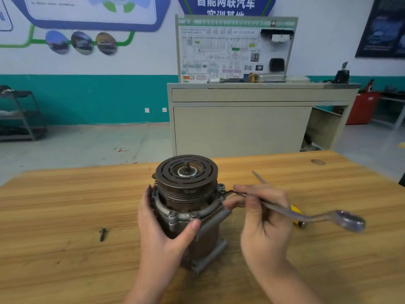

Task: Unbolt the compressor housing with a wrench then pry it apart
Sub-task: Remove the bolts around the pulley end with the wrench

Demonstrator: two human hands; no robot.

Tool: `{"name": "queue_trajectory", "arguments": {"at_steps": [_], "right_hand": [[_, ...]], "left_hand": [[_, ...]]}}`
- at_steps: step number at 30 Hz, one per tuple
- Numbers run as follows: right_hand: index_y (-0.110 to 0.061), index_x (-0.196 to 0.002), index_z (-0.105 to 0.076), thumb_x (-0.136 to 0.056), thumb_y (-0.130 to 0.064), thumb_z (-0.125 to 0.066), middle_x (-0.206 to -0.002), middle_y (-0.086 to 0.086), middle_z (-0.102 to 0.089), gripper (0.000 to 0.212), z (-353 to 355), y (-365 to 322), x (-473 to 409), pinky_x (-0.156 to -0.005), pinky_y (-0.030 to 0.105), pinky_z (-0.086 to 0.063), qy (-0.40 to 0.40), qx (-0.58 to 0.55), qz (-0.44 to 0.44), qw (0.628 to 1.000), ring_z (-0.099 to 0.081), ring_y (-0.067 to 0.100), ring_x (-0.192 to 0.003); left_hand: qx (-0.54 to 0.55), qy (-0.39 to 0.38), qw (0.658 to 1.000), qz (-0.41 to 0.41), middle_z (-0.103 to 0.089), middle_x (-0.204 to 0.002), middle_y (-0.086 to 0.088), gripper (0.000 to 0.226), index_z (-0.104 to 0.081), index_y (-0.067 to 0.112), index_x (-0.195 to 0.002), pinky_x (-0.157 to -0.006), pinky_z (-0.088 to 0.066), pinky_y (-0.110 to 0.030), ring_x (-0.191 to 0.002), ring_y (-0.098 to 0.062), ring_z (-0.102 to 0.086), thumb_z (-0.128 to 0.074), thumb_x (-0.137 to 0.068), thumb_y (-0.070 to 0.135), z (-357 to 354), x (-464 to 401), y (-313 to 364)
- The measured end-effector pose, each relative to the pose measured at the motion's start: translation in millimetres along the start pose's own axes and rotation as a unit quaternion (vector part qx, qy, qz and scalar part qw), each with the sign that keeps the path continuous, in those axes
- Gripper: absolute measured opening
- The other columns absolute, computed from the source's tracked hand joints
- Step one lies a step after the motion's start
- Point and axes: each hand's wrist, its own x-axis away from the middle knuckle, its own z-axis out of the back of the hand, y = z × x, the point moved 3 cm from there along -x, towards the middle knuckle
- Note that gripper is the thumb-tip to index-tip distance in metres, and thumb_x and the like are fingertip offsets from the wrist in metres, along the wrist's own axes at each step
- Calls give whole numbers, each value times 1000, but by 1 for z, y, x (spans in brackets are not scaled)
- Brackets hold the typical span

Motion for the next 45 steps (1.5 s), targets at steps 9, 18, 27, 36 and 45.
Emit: {"name": "queue_trajectory", "arguments": {"at_steps": [9,18,27,36,45], "right_hand": [[-19,-82,-44,-103,-22,-32,-56,3,-59,25,2,45,-7,-39,14,-30,236,-185,-249,921,-37,12,-31],[-11,-80,-48,-101,-26,-45,-54,6,-66,26,8,64,-55,-39,19,-46,211,-258,-466,820,-55,11,-38],[-44,-83,-52,-91,-53,-48,-77,1,-71,12,11,3,-12,-49,27,-55,111,-80,-169,976,-67,20,-48],[-13,-107,-54,-102,-28,-42,-91,5,-63,20,5,-2,0,-66,24,-53,-30,39,32,998,-67,18,-71],[-10,-99,-54,-96,-20,-54,-90,18,-66,11,-10,-2,23,-75,24,-53,-126,211,147,958,-61,15,-86]], "left_hand": [[11,-3,1000,10,-31,-146,8,98,-13,56,-133,-114,-28,-48,-138,-12,-31,-70,-54,68,-1,1,-1],[2,-9,1000,7,-23,-137,35,95,-8,64,-129,-115,-26,-39,-137,-6,-27,-68,-55,67,-1,3,2],[-7,-6,1000,4,-26,-142,20,98,-8,54,-133,-113,-24,-34,-138,-6,-25,-66,-55,67,-2,1,2],[-2,-1,1000,-1,-19,-135,38,97,-8,57,-131,-109,-22,-27,-136,-2,-25,-67,-54,67,-1,1,2],[-15,-4,1000,-1,-27,-142,17,101,-9,48,-136,-115,-25,-39,-139,-9,-26,-68,-55,64,-1,1,3]]}}
